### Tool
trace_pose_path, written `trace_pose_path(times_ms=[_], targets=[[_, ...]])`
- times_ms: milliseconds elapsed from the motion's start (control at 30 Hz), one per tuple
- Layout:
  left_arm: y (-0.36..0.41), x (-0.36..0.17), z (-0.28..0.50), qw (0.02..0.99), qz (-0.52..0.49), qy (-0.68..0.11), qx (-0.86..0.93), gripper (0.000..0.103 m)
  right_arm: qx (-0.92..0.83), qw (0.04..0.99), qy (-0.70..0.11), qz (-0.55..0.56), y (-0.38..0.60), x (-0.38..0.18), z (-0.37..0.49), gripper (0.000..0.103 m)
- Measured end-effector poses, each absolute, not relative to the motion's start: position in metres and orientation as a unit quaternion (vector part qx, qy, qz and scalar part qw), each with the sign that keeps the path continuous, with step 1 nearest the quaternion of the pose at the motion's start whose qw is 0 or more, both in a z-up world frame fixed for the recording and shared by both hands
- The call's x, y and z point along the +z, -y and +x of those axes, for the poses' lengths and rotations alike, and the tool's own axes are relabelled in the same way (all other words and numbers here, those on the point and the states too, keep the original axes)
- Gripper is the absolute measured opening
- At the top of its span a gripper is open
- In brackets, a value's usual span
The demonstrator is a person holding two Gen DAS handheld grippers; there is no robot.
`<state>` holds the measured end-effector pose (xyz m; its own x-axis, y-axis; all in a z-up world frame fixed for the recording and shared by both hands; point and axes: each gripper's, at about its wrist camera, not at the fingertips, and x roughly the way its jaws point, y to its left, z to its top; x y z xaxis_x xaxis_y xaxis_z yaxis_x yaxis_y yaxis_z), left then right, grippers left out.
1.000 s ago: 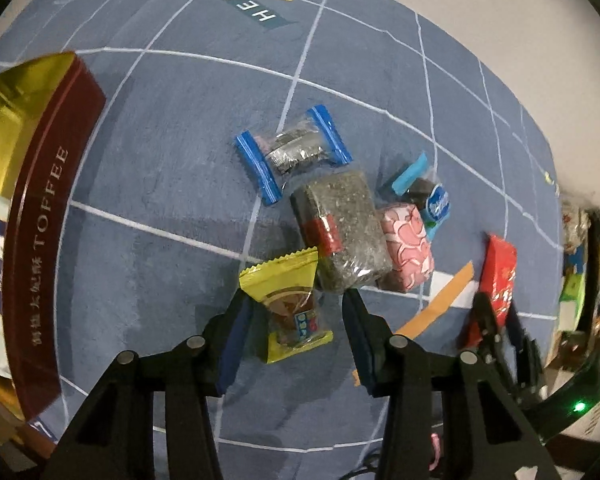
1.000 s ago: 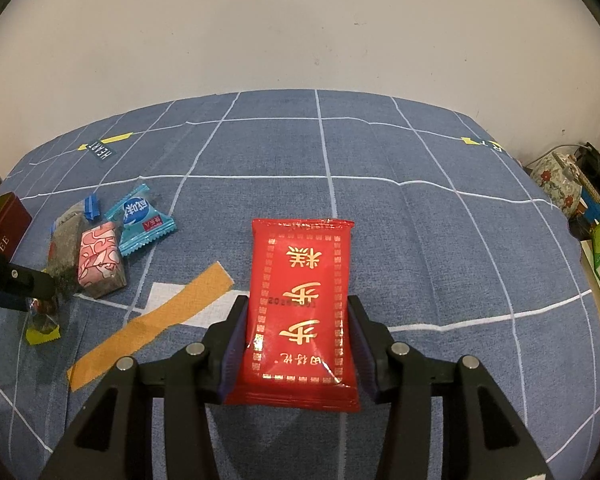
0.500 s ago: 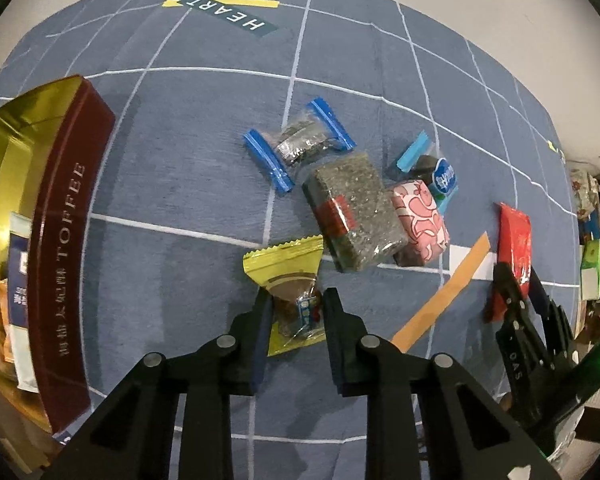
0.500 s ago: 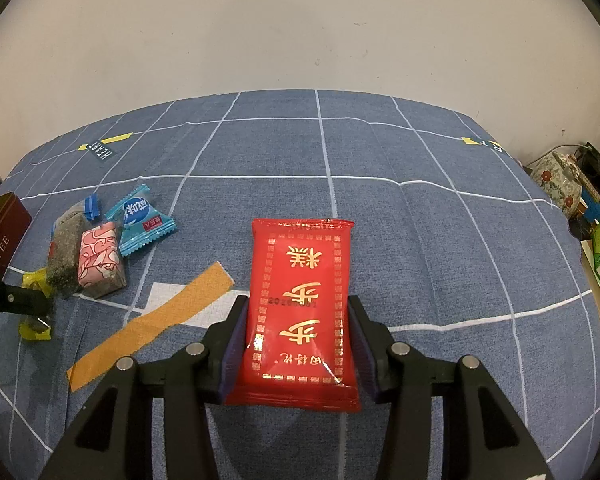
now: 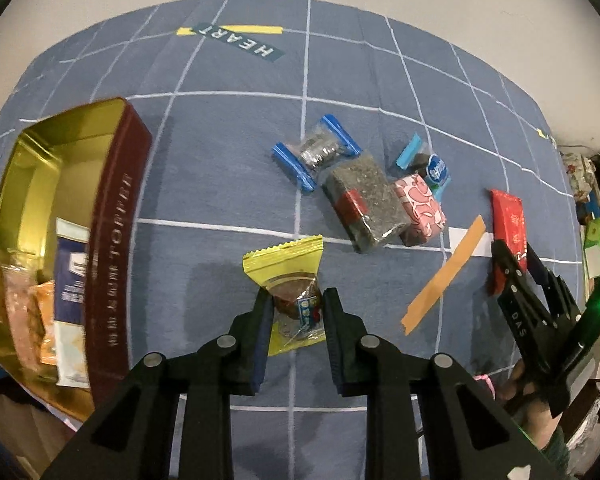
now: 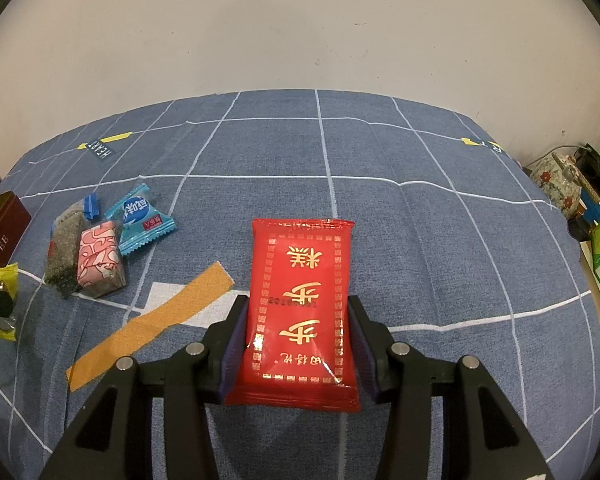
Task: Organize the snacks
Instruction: 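Grasp the yellow-wrapped candy with left tool while right tool holds the red pack, then carry the yellow candy into the gold tin and open the left tool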
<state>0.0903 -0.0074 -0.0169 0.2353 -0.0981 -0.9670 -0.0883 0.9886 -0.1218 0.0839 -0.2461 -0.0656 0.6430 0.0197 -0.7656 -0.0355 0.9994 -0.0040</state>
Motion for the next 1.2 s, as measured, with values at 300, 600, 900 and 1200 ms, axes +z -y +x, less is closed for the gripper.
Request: trace_pose_path(times_ms=[300,600,900,1200], targets=[[-0.029,0.02,0.09,0.812,-0.053,-0.581,0.018,0.022,0.015,0.906,-0.422,-0.01,0.245,-0.066,0.084,0.049],[-0.094,0.033,0.109,0.818,-0.049,-0.57,0.061,0.022,0.015,0.906,-0.422,-0.01,0.244,-0.065,0.084,0.049],[-0.159,0.014,0.124,0.808,-0.039,-0.577,0.112,0.022,0.015,0.906,-0.422,-0.01,0.244,-0.065,0.084,0.049],[-0.185,-0.015,0.142,0.798,-0.018,-0.592,0.109,0.022,0.015,0.906,-0.422,-0.01,0.244,-0.064,0.084,0.049]])
